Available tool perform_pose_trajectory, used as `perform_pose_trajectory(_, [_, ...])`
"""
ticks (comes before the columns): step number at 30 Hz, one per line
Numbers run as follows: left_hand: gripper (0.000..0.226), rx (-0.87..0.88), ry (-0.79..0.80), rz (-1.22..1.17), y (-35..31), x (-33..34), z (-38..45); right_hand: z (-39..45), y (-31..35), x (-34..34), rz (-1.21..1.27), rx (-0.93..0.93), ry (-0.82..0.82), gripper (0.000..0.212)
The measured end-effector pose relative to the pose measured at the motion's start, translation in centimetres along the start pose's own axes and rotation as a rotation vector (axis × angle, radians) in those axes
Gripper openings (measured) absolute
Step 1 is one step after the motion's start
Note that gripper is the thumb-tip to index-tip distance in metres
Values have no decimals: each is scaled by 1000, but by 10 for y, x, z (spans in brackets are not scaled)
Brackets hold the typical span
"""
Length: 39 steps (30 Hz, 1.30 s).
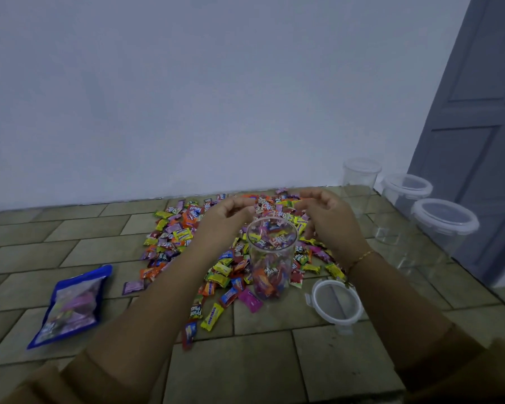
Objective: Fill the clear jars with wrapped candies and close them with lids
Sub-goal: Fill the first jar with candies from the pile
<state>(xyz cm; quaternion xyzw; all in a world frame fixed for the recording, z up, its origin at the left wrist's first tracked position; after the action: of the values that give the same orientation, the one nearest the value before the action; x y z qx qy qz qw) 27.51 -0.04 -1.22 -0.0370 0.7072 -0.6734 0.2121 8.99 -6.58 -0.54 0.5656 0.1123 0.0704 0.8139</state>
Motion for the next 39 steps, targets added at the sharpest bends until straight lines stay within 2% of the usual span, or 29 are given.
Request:
perform_pose_trajectory(3, [11, -24, -39, 71, 16, -10, -1, 1, -23, -18, -260, -3, -68, 19])
perform_pose_trajectory(5, [13, -43, -44, 179, 28, -13, -3, 1, -40, -21, -521, 6, 7, 26])
perform_pose_trajectory(8, [21, -128, 5, 464, 55, -10, -3, -6, -78, -4, -835, 103, 362, 36])
perform_pose_trajectory(10, [36, -230, 99, 667, 80, -1, -7, -15, -100, 10, -1014, 132, 607, 46])
perform_pose_trajectory(13, [68, -340, 219, 929, 113, 14, -16, -23, -121, 24, -1059, 178, 805, 60])
perform_pose_trajectory(16, [96, -384, 190, 1140, 131, 20, -18, -22, -133, 34, -1024, 149, 884, 73])
perform_pose_trajectory(18, [105, -391, 161, 1223, 134, 23, -18, -22, -138, 38, -1000, 130, 935, 80])
perform_pose_trajectory(21, [112, -380, 149, 1273, 133, 32, -18, -24, -142, 42, -1012, 100, 1000, 78])
perform_pose_trajectory(26, [112, -364, 172, 1237, 136, 36, -13, -24, -152, 48, -1143, 14, 1061, 65])
perform_pose_trajectory(29, [100, -320, 219, 1246, 136, 40, -10, -23, -159, 48, -1221, -11, 1081, 57])
perform_pose_trajectory(35, [63, -290, 201, 1200, 129, 33, -6, -17, -157, 48, -1182, -136, 952, 55])
perform_pose_trajectory(39, [45, -279, 138, 1133, 130, 24, -2, -16, -152, 43, -1164, -198, 824, 38])
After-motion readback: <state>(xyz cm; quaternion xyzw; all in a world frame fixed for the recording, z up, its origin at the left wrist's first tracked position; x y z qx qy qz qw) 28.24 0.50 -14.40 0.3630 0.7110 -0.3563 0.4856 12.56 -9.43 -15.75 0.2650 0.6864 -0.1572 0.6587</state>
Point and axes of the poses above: each hand's wrist, its own z-axis towards the middle knuckle, its own x-axis out of the palm, y = z × x, the point moved 9 cm from there along z, towards the middle knuckle, and after that the axes turned 10 degrees about -x, right-handed, at the moved point
